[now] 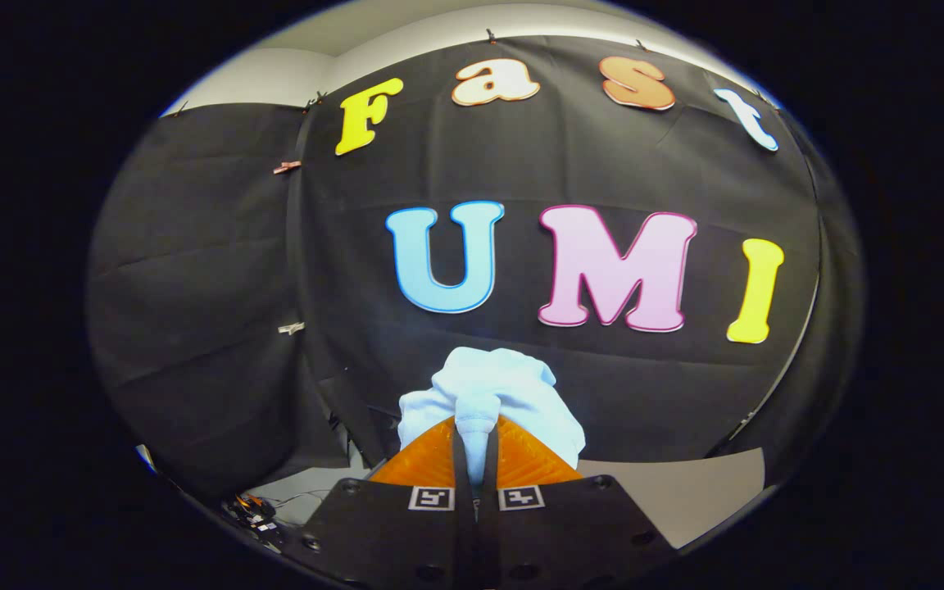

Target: Put the clothes into the washing machine and then close the washing machine lid.

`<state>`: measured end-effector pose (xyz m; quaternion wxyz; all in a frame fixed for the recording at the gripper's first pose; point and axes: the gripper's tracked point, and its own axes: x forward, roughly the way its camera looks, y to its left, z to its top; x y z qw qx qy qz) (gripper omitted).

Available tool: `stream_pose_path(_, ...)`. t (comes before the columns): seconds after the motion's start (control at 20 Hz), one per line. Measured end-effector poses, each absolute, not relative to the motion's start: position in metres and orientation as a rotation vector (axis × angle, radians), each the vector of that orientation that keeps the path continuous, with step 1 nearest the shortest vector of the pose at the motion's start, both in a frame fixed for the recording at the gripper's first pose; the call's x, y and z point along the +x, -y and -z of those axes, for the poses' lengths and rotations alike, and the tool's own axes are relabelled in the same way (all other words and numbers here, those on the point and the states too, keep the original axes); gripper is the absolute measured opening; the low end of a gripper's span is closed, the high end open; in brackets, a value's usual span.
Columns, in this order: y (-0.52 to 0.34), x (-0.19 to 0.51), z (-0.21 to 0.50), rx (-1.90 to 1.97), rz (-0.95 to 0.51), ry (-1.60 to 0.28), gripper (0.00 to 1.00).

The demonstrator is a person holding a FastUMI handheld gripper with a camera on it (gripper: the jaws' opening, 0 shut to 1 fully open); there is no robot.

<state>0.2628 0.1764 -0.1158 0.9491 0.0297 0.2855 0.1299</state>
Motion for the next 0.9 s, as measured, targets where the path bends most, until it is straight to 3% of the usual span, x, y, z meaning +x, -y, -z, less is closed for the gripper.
stream_pose_path(0.3, -0.226, 0.274, 0.185, 0.089, -0.363, -0.675, 0.05)
stream_pose_path(0.9, -0.260, 0.267, 0.366, 0.081, -0.427, -0.955, 0.05)
